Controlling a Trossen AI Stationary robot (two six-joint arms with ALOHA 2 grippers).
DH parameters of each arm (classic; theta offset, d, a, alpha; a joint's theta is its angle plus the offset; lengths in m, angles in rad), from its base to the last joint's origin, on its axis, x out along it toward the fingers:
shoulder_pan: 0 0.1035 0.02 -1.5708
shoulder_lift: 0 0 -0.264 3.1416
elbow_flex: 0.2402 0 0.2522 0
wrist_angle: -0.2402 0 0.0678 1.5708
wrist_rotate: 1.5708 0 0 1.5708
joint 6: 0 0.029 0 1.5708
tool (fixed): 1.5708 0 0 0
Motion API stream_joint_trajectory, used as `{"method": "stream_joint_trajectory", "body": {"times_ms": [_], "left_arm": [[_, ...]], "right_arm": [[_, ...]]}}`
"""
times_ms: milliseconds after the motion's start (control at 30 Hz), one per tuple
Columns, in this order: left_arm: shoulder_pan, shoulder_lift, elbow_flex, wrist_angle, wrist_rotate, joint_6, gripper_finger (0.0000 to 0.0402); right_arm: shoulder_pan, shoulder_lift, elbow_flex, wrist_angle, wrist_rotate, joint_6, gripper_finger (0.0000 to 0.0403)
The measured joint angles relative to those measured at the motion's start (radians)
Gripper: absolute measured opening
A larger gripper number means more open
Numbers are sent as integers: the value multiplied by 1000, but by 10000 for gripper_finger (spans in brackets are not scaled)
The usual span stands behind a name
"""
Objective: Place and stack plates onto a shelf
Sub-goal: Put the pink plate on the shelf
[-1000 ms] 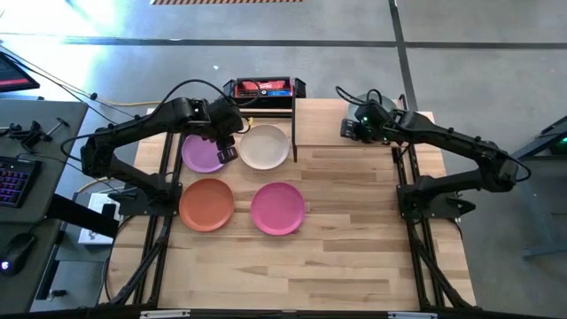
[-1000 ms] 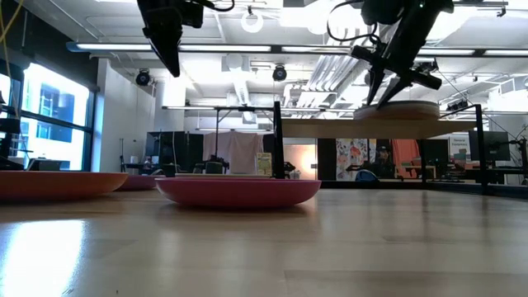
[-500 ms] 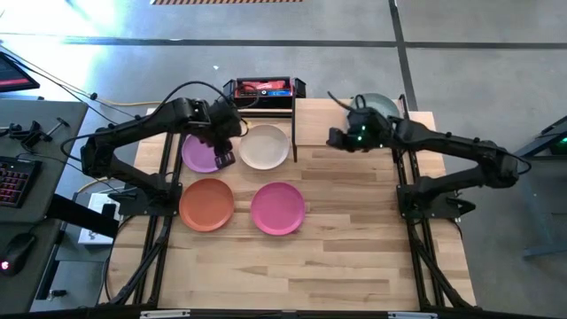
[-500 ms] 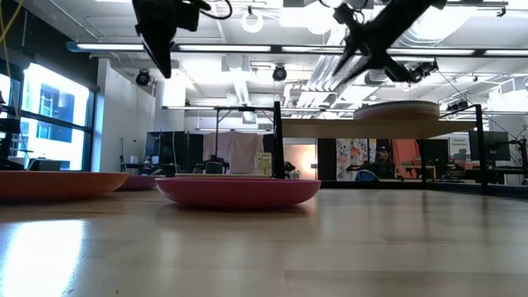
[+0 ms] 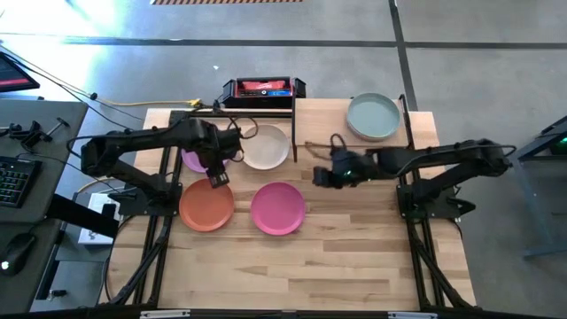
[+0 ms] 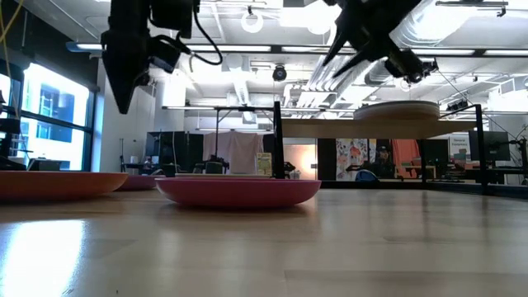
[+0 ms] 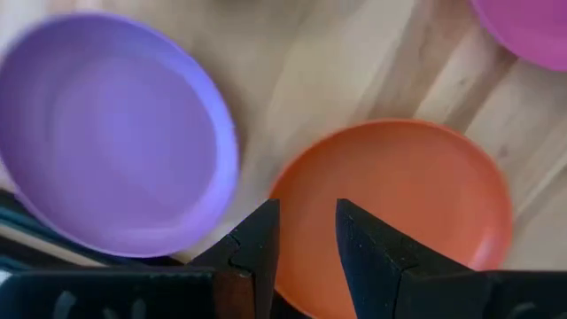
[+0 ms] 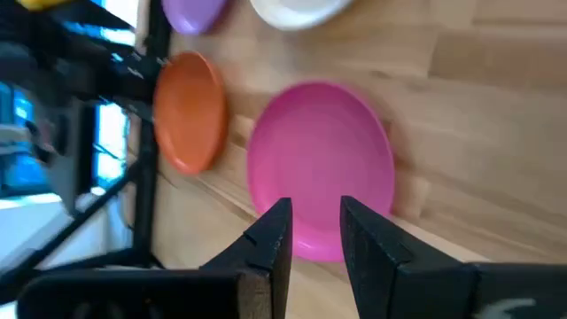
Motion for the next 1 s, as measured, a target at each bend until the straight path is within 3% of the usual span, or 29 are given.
{"method": "stream_joint_trajectory", "body": {"times_ms": [400,1000], "left_arm": [[-95,0,-7,35,32,-219,99],[-216,0,-7,36,23,-449,99]], "right_arm": [[71,237,0,138,4,-55,78],[72,392,0,118,0,-151,78]]}}
